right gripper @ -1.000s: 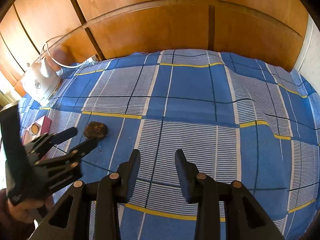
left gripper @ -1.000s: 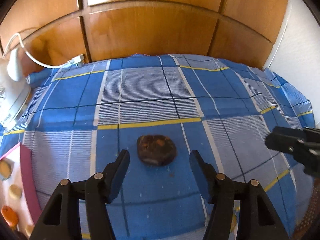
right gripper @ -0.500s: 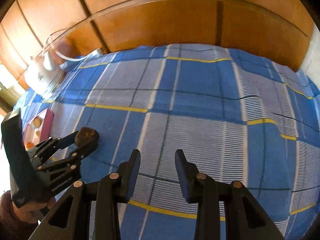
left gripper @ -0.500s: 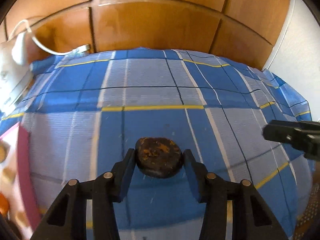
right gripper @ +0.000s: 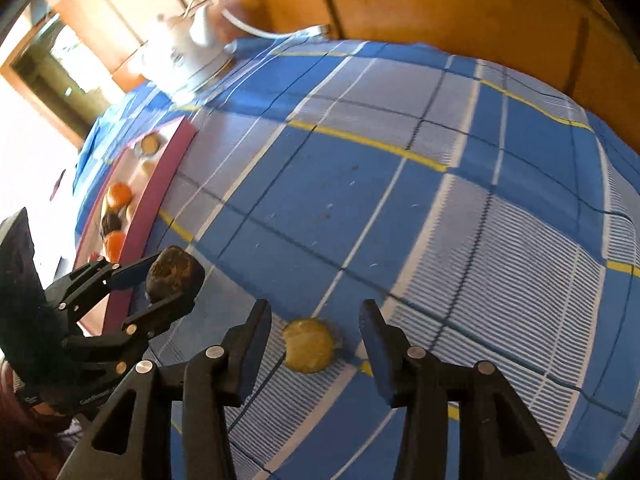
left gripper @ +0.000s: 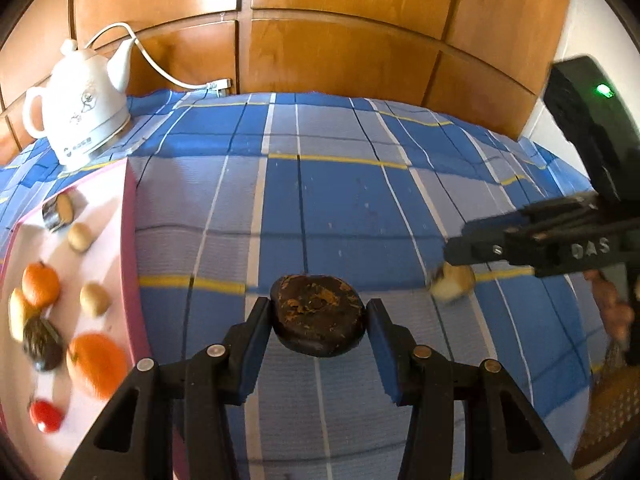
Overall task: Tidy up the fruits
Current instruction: 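Grasp the yellowish round fruit with the right gripper while the left holds the brown piece, then carry the brown piece into the tray and open the left gripper while the right holds the fruit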
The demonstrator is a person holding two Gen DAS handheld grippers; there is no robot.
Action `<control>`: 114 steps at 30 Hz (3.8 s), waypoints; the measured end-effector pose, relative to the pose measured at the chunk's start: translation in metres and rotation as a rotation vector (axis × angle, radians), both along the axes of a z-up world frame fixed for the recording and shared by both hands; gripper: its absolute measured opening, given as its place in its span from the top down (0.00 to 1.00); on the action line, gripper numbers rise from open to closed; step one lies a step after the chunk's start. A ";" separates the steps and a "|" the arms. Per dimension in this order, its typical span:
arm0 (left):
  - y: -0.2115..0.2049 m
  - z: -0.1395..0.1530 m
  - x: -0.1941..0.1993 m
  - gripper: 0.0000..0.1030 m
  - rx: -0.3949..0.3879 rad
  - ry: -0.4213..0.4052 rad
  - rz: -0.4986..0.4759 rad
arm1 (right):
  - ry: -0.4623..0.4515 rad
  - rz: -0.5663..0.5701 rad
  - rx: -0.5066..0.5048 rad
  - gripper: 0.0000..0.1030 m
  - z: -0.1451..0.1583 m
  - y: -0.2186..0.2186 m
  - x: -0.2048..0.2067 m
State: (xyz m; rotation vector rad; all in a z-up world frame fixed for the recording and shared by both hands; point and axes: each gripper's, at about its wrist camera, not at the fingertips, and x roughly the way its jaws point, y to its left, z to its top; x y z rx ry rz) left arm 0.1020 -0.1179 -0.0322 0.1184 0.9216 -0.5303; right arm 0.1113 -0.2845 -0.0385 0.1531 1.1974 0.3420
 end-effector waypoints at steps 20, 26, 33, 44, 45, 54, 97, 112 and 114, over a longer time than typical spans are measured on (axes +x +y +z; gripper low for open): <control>0.020 0.022 -0.039 0.53 -0.057 -0.053 0.001 | -0.035 0.167 -0.280 0.69 -0.026 0.040 -0.013; 0.047 0.047 -0.040 0.53 -0.123 -0.076 0.049 | -0.038 0.167 -0.281 0.69 -0.028 0.039 -0.013; 0.105 0.072 -0.034 0.53 -0.172 -0.111 0.186 | -0.050 0.174 -0.294 0.69 -0.025 0.047 -0.019; 0.196 0.065 -0.036 0.53 -0.139 -0.115 0.420 | -0.053 0.176 -0.301 0.69 -0.024 0.051 -0.021; 0.199 0.063 -0.037 0.53 -0.134 -0.111 0.430 | -0.053 0.175 -0.302 0.69 -0.024 0.051 -0.021; 0.190 0.054 -0.044 0.53 -0.109 -0.105 0.413 | -0.057 0.173 -0.308 0.69 -0.025 0.053 -0.023; 0.185 0.024 -0.033 0.53 -0.118 0.015 0.365 | -0.062 0.175 -0.317 0.69 -0.023 0.054 -0.024; 0.179 0.020 -0.022 0.42 -0.036 -0.054 0.389 | -0.062 0.177 -0.310 0.69 -0.024 0.053 -0.023; 0.183 0.023 -0.026 0.42 -0.025 -0.069 0.420 | -0.062 0.176 -0.311 0.69 -0.024 0.053 -0.023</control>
